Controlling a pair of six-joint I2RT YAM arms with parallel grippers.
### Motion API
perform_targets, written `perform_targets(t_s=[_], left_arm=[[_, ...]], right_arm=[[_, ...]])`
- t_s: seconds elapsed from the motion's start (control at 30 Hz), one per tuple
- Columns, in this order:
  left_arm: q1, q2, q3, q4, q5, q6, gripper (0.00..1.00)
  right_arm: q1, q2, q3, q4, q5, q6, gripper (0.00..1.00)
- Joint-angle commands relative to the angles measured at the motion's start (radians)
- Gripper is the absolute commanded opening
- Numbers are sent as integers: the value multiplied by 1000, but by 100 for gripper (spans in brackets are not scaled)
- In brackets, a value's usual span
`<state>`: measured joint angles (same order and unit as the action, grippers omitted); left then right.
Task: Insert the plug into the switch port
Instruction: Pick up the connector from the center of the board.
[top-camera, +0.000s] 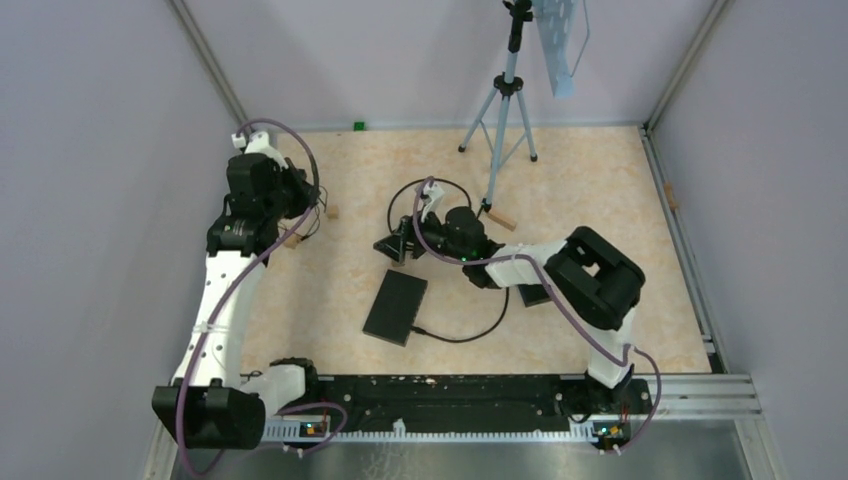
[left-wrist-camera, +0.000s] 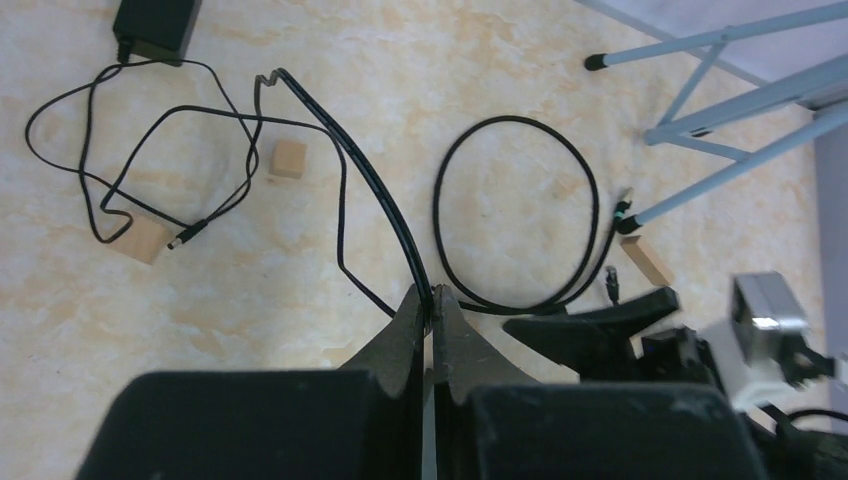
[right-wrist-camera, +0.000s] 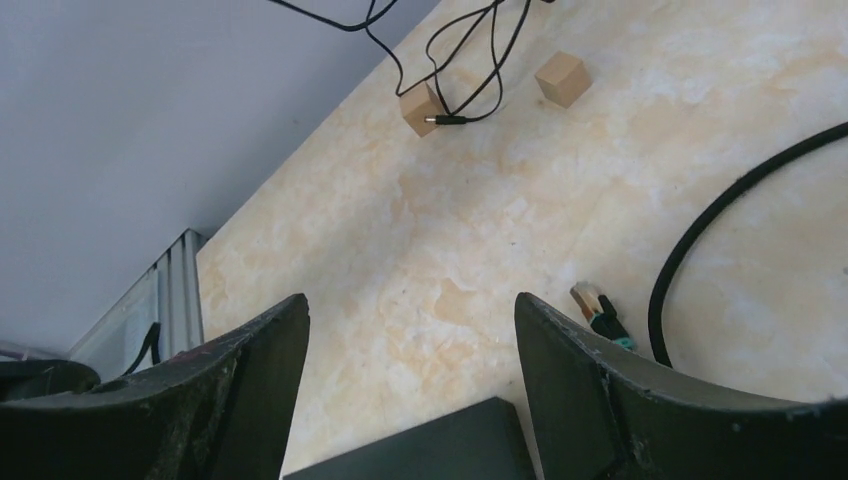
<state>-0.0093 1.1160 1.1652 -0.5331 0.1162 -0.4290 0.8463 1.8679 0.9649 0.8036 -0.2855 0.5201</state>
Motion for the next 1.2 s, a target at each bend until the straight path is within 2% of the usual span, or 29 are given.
perform_targets(t_s=[0.0,0.23,0.37,0.43,0.63,0.77,0.87,0.97,1.17], left_arm=[[3,-50,39,16,92,-25,0],[3,-65,60,-1,124,-37,0],[3,-78,80,10,212,-22,0],[3,-83,87,29,297,4,0],[2,-117,78,125,530,7,0],[3,-131,79,150,625,4,0],[3,-143,83,140,670,10,0],[3,-161,95,107,674,27,0],[3,-193,102,59,660,53,0]], right_arm=[[23,116,136,131,12,55,74],[42,310,318,124,22,33,73],[43,379,403,86,16,-8,71],[46,384,388,139,8,-45,70],[53,354,261,451,-56,-181,70],[53,316,207,605,-84,-274,71],[52,299,198,638,-113,-370,70],[48,286,209,610,-137,-448,63],[18,253,186,586,-119,-501,52]])
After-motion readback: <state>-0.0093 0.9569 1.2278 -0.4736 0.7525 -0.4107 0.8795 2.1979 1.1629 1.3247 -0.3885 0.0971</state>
